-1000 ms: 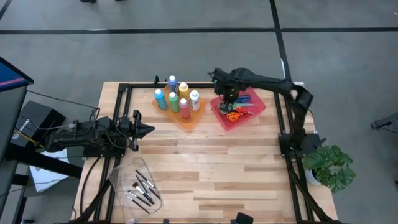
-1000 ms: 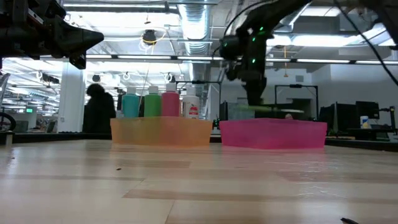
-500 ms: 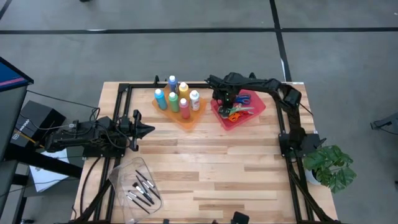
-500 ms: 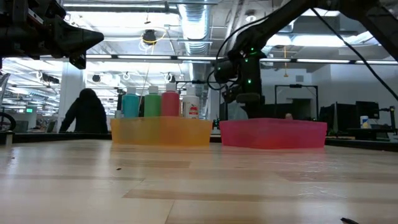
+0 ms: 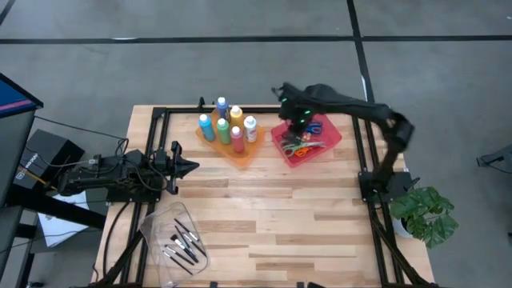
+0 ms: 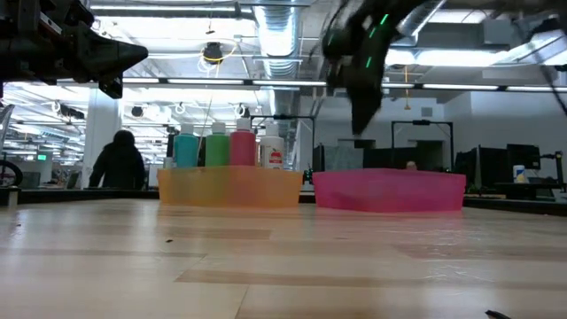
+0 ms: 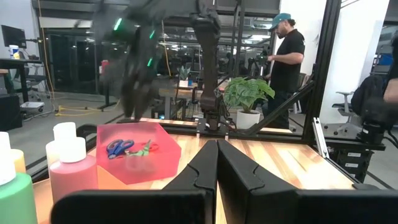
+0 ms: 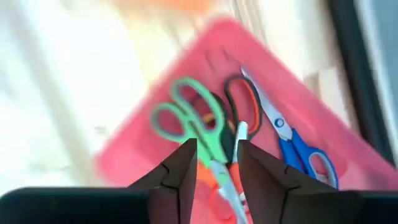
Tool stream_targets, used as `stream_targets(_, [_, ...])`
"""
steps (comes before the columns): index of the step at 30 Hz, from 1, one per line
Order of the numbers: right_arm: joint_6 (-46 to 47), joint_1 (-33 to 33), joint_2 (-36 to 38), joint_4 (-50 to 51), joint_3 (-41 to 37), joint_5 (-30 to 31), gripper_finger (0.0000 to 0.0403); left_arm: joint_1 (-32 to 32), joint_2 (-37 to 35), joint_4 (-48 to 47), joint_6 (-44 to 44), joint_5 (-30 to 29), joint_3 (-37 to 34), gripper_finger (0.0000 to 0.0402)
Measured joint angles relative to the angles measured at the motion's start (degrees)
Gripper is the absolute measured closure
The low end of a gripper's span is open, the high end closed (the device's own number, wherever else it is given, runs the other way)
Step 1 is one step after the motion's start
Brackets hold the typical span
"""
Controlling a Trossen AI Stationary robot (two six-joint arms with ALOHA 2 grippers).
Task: Pick & Place Paint Supplies
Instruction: Return to Home Position
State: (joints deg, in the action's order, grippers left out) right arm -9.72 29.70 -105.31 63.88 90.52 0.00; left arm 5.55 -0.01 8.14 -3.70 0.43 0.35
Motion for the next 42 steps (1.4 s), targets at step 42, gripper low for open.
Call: stream_targets(42, [7.3, 19.4, 69.1, -53.1, -63.9, -55.8, 0.0402, 0.0, 0.0, 0.0, 0.0, 0.0, 0.0, 0.0401])
